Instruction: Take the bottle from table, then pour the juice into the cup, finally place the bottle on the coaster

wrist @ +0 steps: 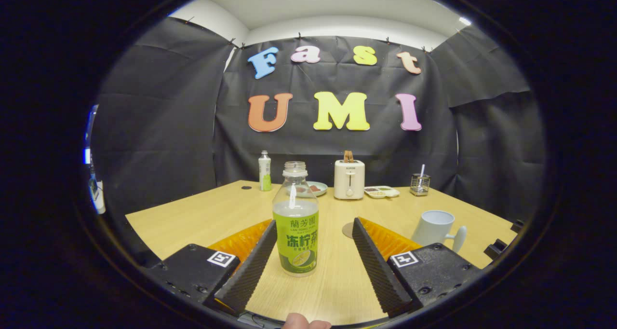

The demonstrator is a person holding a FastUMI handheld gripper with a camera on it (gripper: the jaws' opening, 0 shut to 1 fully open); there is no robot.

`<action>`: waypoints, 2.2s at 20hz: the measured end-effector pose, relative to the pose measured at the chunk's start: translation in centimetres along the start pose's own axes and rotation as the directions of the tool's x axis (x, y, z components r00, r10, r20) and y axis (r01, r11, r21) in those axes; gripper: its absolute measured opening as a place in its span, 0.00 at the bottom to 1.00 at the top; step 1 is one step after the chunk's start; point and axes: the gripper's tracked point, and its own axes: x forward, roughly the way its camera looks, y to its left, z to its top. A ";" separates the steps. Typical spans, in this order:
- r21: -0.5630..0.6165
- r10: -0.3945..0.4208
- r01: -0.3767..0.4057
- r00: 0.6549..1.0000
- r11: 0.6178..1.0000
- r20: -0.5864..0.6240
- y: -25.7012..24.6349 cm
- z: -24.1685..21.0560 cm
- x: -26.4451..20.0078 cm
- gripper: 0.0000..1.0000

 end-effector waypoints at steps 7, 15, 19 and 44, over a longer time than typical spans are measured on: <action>-0.027 -0.006 0.004 0.997 1.000 -0.080 1.7 -2.8 3.5 1.00; -0.017 -0.024 0.022 0.989 1.000 -0.143 1.8 -4.3 5.7 0.98; 0.000 -0.007 0.007 0.989 1.000 -0.150 1.8 -4.4 6.0 0.90; 0.379 -0.003 0.038 0.996 0.925 -0.092 -4.2 2.2 5.7 0.79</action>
